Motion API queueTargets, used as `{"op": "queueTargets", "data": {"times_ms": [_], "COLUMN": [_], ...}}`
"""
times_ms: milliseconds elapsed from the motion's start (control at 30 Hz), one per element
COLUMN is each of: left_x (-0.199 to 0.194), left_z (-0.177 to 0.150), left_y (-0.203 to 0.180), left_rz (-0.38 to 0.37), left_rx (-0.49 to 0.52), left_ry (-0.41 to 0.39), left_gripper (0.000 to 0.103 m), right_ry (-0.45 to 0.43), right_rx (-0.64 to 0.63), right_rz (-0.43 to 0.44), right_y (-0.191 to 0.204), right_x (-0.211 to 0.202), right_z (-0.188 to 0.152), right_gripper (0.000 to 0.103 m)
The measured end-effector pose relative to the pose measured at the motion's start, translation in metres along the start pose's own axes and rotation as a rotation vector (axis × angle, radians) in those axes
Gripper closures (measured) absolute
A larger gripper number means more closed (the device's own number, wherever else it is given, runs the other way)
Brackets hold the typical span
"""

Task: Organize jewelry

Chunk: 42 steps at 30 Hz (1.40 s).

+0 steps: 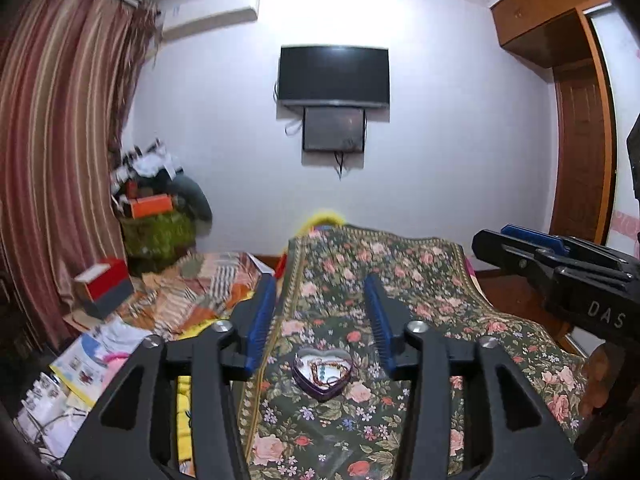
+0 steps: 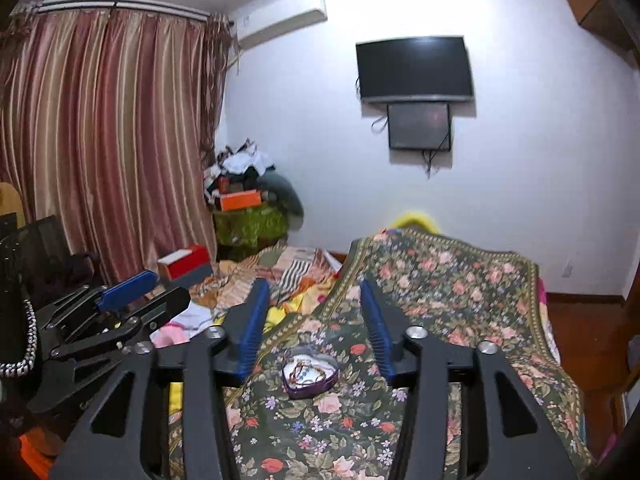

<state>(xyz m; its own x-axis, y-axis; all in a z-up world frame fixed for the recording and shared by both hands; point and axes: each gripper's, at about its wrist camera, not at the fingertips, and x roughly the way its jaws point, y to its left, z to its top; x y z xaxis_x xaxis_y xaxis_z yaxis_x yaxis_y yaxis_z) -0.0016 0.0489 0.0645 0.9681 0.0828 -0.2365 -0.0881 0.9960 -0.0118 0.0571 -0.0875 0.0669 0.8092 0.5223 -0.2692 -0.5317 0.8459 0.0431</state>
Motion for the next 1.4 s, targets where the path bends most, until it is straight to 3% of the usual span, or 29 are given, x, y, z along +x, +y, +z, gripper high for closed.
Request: {"op": "queueTargets", "data": {"times_ms": [133,200,267,633,1400], "left_x": [-0.014,-0.018,-0.021,-0.023,-0.015], "left_z": [0.002,0.002,0.001,-0.004,-0.01], "left_y": [-0.004,-0.003,0.0,0.01,0.009], "left_rz": [0.015,0.032,0.047,0.072,0.076], "left_rx": [0.005,0.0,-0.007,-0.049,-0.056], "left_ry": [-0.032,-0.039,-0.052,-0.034,-0.011], "left_gripper": [0.045,0.024,0.014,0.004,0.002], "right_ry": [-0.029,-0.036,-0.048,-0.06,-0.037], "right_rx": [-0.005,-0.002,-0.005,0.018,0.015], "right_rz": [-0.03,-0.041,-0.06,-0.104,-0.089], "right_y": [0.003,0.003,0.004,-0.001,-0.001], "right_x": [-0.008,-0.01,-0.013,-0.023,-0.022], "right_z": [-0.002,-0.003,-0.004,-0.007,-0.012], "right_gripper": [0.047,0.039,0.032,0.004,0.003]}}
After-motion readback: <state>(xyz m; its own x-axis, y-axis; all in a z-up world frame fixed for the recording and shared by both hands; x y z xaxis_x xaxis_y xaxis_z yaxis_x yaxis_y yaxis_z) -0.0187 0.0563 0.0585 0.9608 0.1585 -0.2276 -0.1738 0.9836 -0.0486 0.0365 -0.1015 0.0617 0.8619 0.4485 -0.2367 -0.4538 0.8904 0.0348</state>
